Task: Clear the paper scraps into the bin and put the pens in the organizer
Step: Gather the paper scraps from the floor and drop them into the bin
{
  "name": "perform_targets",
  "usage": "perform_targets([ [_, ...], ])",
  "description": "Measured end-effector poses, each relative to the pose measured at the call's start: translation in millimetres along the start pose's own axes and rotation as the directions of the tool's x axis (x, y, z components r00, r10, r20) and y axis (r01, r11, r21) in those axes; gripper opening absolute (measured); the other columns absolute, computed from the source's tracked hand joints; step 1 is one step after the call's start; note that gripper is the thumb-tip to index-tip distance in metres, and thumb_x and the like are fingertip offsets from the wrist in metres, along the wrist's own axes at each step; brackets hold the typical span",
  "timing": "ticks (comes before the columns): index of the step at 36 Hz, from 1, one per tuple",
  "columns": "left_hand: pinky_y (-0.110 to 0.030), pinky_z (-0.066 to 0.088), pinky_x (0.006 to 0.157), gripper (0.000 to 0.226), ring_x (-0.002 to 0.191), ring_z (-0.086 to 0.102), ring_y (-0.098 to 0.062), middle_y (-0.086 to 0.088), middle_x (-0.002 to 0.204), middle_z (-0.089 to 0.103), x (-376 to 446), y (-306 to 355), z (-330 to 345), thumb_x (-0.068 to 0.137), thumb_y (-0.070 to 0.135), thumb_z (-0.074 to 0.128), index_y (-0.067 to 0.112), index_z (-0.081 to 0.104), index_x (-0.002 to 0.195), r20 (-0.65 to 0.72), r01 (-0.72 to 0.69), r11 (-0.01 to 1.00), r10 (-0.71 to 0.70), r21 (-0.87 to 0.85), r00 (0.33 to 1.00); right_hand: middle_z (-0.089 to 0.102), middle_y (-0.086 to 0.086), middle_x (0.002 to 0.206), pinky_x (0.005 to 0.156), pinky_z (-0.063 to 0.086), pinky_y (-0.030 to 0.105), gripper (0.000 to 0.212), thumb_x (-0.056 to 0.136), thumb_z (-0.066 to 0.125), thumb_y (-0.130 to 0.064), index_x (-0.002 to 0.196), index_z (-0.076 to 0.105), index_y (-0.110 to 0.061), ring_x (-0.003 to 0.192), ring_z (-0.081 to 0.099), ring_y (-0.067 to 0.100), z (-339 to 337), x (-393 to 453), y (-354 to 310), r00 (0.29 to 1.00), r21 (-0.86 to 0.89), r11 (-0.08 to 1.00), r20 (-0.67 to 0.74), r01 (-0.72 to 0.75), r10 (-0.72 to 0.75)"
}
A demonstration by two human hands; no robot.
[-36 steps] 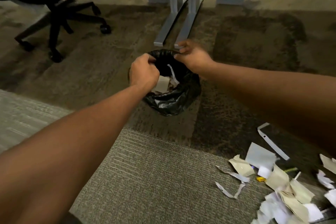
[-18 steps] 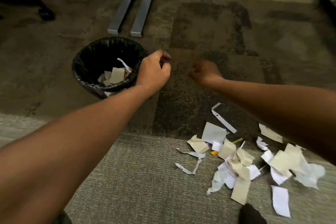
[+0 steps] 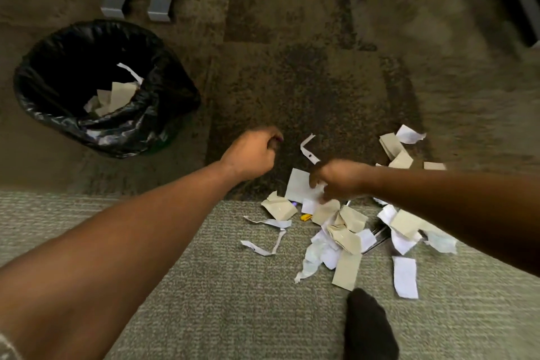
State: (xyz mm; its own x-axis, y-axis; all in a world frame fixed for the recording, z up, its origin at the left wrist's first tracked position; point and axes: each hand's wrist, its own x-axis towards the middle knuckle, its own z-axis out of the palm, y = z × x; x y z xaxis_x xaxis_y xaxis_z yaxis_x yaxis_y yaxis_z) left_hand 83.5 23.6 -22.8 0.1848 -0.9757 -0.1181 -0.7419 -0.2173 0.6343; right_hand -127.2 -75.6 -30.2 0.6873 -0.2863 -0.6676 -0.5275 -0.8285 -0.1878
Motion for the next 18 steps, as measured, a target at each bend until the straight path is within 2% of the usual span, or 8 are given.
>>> perform_targets([
  [2, -0.034, 0.052, 0.089, 0.041, 0.1, 0.062, -0.018, 0.0, 0.109, 0.066, -4.0, -1.9, 9.5, 0.081, 0.006, 0.049, 0.024, 0.063, 0.115, 0.136, -0.03, 0.998, 0.021, 0.059, 0.99, 0.058, -0.003, 0.112, 0.074, 0.042, 0.027, 0.039, 0.082, 0.072, -0.035, 0.118, 0.059, -0.029, 0.098, 0.057, 0.017, 7.8, -4.4, 3.0, 0.996, -0.1, 0.991, 0.039, 0.087, -0.083],
  [4, -0.035, 0.052, 0.089, 0.046, 0.103, 0.061, -0.018, 0.0, 0.112, 0.066, -8.5, -3.3, 16.6, 0.08, 0.004, 0.047, 0.024, 0.063, 0.118, 0.249, -0.089, 0.989, 0.057, 0.118, 0.967, 0.054, -0.002, 0.117, 0.079, 0.047, 0.032, 0.038, 0.082, 0.071, -0.035, 0.118, 0.058, -0.03, 0.104, 0.055, 0.02, 15.2, -8.6, 5.1, 0.99, -0.201, 0.97, 0.034, 0.138, -0.134],
  [7, -0.033, 0.051, 0.088, 0.043, 0.104, 0.06, -0.017, 0.002, 0.113, 0.063, -15.8, -4.0, 24.0, 0.081, 0.013, 0.056, 0.027, 0.061, 0.121, 0.394, -0.165, 0.969, 0.082, 0.183, 0.915, 0.052, 0.0, 0.123, 0.084, 0.051, 0.037, 0.034, 0.085, 0.068, -0.031, 0.118, 0.06, -0.029, 0.111, 0.052, 0.022, 24.2, -13.7, 6.8, 0.987, -0.267, 0.952, -0.023, 0.147, -0.159],
  [11, -0.034, 0.048, 0.09, 0.043, 0.108, 0.055, -0.017, 0.004, 0.115, 0.056, -22.2, -1.7, 36.8, 0.084, 0.03, 0.065, 0.029, 0.056, 0.126, 0.516, -0.274, 0.924, 0.104, 0.265, 0.85, 0.059, 0.0, 0.119, 0.081, 0.051, 0.034, 0.032, 0.085, 0.067, -0.03, 0.117, 0.063, -0.026, 0.104, 0.057, 0.019, 18.0, -14.5, 10.4, 0.994, -0.168, 0.98, 0.009, 0.108, -0.108],
  [15, -0.037, 0.046, 0.092, 0.049, 0.115, 0.049, -0.02, 0.002, 0.123, 0.052, -28.4, -2.5, 52.9, 0.083, 0.032, 0.068, 0.03, 0.052, 0.129, 0.578, -0.35, 0.869, 0.094, 0.35, 0.811, 0.067, -0.002, 0.109, 0.071, 0.043, 0.027, 0.028, 0.086, 0.069, -0.03, 0.113, 0.065, -0.023, 0.086, 0.057, 0.014, -3.8, -11.5, 21.5, 0.997, -0.019, 1.0, 0.074, 0.012, -0.011],
  [18, -0.037, 0.046, 0.088, 0.044, 0.114, 0.047, -0.022, 0.0, 0.122, 0.052, -30.0, -3.3, 59.8, 0.084, 0.029, 0.067, 0.027, 0.054, 0.127, 0.57, -0.395, 0.826, 0.112, 0.401, 0.814, 0.068, 0.001, 0.108, 0.081, 0.05, 0.033, 0.031, 0.087, 0.068, -0.036, 0.114, 0.066, -0.021, 0.093, 0.061, 0.019, -16.3, -12.0, 32.0, 0.996, 0.092, 0.994, 0.07, -0.055, 0.049],
])
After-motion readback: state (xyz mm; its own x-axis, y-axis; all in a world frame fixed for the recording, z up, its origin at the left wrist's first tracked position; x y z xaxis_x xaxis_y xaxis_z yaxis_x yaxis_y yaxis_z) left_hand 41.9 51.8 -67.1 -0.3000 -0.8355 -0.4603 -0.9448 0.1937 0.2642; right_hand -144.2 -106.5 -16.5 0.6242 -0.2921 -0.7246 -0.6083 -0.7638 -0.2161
